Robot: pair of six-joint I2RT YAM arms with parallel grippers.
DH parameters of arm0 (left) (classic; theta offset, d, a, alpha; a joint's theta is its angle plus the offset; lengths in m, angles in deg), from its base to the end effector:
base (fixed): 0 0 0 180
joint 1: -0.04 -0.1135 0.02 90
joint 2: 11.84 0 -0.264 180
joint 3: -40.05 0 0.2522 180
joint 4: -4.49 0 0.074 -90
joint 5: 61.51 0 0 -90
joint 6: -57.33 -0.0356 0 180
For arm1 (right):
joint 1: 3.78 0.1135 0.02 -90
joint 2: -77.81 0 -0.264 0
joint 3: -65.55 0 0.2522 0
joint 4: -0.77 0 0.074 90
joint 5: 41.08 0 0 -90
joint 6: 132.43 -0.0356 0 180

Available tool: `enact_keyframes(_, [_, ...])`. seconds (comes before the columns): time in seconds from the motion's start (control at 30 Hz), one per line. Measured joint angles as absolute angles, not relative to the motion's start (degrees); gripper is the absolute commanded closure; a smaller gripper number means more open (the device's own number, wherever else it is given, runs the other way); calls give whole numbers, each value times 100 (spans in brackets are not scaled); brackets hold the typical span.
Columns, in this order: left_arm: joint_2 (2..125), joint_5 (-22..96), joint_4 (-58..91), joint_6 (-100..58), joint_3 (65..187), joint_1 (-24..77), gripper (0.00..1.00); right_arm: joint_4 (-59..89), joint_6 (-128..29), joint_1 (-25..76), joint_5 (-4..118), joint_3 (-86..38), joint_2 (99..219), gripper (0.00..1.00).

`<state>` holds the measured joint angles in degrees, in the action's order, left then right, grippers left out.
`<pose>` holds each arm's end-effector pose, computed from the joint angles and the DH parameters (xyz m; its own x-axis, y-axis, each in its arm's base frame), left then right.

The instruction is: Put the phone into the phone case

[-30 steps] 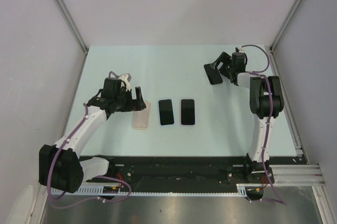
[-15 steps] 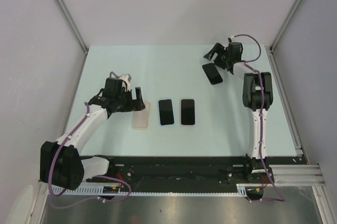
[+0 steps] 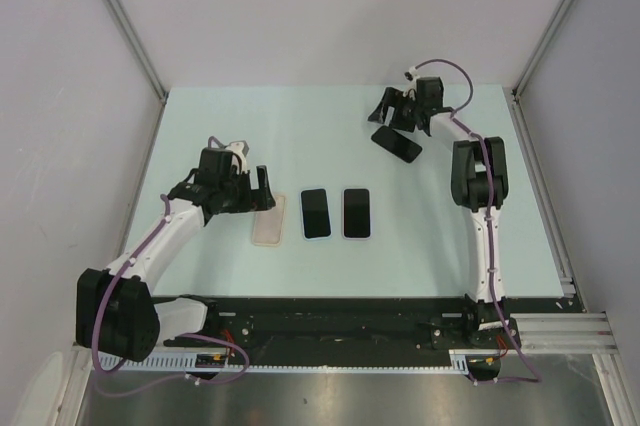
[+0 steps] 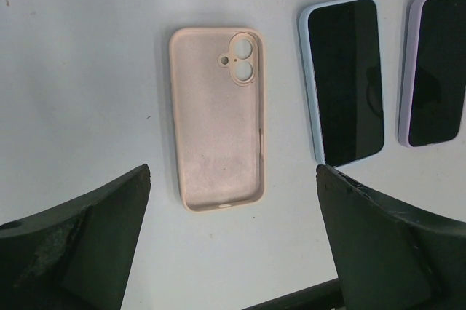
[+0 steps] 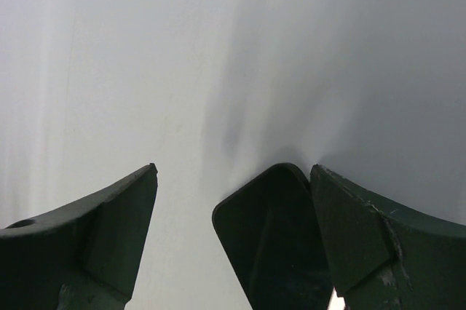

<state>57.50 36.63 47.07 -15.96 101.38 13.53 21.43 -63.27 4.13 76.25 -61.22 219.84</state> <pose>0.2380 -0.0623 0.2410 -0.8111 -0.0981 -0.5766 0.0889 0.9537 -0.2873 0.5494 0.0928 0.1476 -0.7176 0.2194 -0.6610 -0.2517 0.8033 0.5398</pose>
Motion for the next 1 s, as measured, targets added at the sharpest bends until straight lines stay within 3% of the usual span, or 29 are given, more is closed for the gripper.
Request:
enact_keyframes(0.53, [5630, 3733, 4679, -1594, 10138, 1358, 0, 2879, -5195, 891, 7612, -4463, 20715, 10])
enact_keyframes(1.0, [5556, 3930, 4641, -1591, 10138, 1364, 0, 3937, -4893, 1059, 7475, -3265, 19674, 18])
